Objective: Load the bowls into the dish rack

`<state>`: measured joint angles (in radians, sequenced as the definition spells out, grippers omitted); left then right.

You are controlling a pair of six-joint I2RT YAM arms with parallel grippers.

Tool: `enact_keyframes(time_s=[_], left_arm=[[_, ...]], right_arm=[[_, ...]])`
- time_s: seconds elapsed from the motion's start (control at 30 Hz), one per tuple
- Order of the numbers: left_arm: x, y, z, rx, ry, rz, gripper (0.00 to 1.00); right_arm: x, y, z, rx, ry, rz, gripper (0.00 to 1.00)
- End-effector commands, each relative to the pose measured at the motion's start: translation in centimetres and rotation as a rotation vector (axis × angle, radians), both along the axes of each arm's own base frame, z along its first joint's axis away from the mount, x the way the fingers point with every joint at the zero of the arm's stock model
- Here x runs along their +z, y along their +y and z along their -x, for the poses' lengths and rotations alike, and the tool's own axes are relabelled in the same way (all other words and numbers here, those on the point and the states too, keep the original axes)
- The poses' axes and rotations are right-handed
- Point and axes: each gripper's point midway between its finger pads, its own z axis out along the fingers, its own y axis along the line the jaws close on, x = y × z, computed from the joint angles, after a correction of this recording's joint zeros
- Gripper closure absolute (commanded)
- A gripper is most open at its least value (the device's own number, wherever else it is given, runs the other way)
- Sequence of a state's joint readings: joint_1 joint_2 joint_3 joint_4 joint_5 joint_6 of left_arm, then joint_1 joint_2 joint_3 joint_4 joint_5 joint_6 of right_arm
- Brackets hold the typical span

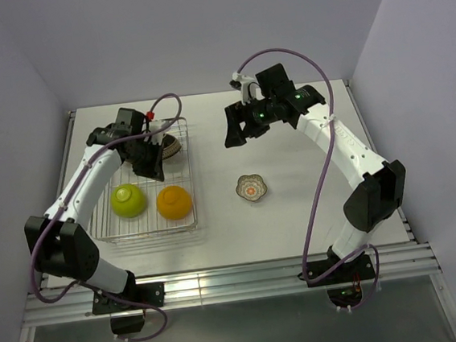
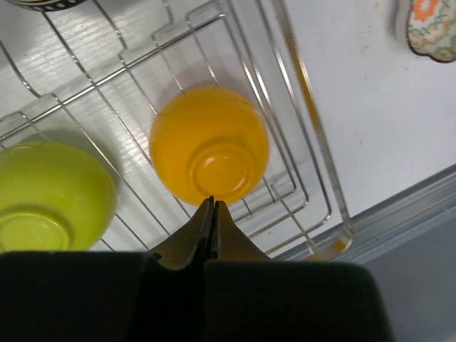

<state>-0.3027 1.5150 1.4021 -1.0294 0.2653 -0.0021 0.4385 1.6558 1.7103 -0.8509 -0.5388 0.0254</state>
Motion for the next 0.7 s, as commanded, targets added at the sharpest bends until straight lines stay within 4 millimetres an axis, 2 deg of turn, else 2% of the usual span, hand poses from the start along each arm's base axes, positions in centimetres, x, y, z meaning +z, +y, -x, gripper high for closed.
enact_keyframes(time_s=[0.0, 0.17, 0.33, 0.53, 0.67], left_arm=[[-1.1, 0.6, -1.4, -0.003, 0.002, 0.012, 0.99], [-2.0, 0.0, -2.7, 0.0, -0.029, 0.041, 1.0], [-3.9, -0.2, -3.8, 0.013, -0.04, 0.04, 1.0], [-7.1, 0.0, -2.3, -0.034, 0.05, 0.008, 1.0], [-8.0, 0.1, -1.0, -0.074, 0.09, 0.004, 1.0]], right_arm=[[2.0, -0.3, 0.6, 0.007, -0.056, -0.044, 0.18], [1.7, -0.2, 0.6, 0.008, -0.046, -0.056, 0.23], [1.3, -0.1, 0.7, 0.008, -0.03, -0.058, 0.23], [1.2, -0.1, 0.5, 0.004, -0.029, -0.053, 0.23], [1.2, 0.0, 0.4, 0.005, -0.025, -0.052, 0.24]])
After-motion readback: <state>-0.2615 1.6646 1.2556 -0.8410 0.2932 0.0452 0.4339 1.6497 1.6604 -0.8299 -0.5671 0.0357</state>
